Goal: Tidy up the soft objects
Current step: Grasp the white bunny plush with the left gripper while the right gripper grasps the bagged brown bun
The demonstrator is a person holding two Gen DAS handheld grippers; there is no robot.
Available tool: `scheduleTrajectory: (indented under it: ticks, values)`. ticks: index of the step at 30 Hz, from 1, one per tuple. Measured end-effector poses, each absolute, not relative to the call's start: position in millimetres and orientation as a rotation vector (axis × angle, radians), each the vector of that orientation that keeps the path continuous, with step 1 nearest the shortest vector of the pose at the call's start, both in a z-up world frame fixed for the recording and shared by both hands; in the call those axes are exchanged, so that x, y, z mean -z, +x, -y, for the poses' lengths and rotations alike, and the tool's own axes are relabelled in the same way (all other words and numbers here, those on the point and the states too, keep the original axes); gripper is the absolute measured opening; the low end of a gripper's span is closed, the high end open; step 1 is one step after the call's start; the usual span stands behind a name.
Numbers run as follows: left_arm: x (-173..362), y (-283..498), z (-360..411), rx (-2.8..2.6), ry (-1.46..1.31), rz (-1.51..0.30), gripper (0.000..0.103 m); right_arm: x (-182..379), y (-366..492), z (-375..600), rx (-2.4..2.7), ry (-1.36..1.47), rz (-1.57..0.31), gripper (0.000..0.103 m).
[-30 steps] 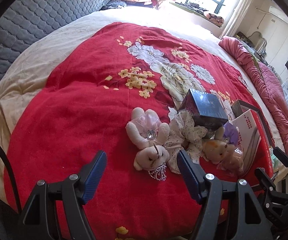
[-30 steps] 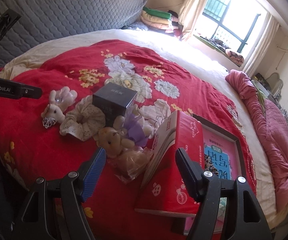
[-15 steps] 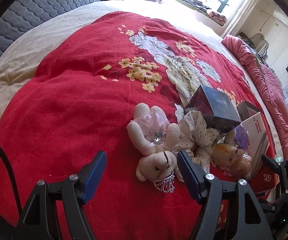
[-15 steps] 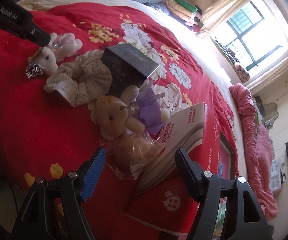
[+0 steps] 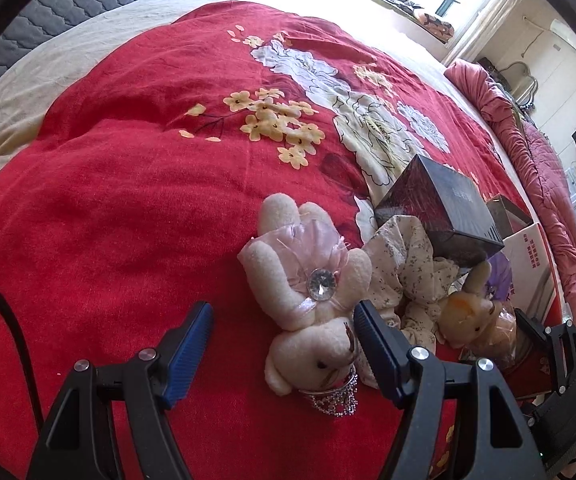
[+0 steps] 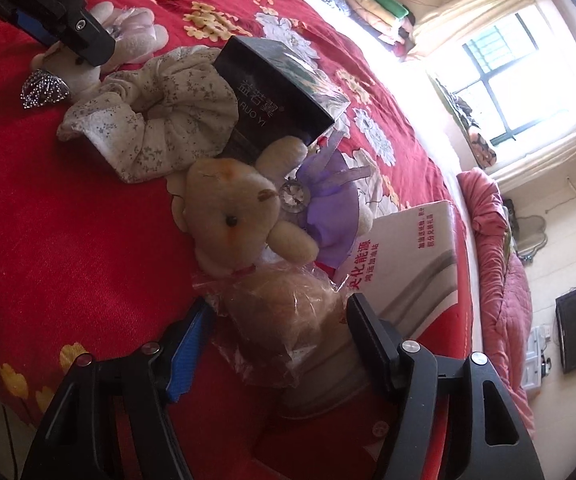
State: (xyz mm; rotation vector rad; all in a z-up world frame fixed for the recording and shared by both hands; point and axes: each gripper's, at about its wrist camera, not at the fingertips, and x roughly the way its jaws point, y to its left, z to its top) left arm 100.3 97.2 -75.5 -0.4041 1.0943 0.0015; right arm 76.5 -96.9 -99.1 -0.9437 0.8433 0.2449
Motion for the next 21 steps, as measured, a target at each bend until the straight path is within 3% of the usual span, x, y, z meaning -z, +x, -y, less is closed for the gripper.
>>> scheduleTrajectory:
  ticks: [6,8,10,12,21]
  values:
    - [79,103,-98,0.018,-0.418,-1.081,0.069,103,80,98,-0.236,-0.955,-0.81,0.062]
    - [81,105,-97,0.036,-0.426,-1.08,0.062,103,77,95,-0.236,-0.948,-0.802,0.06]
    - [82,106,-95,0.064,-0.436,-1.077,0.045,101,76,95,-0.242,-0.943,-0.799,0.059]
    - [83,108,-91,0.084,-0.437,-1.077,0.037,96,76,96,-0.249,-0.919,-0.801,0.058]
    - [67,101,-89,0.066,-0.384,-1.021,0.033,65,69,114,-0.294,-0.745,-0.805,0.058]
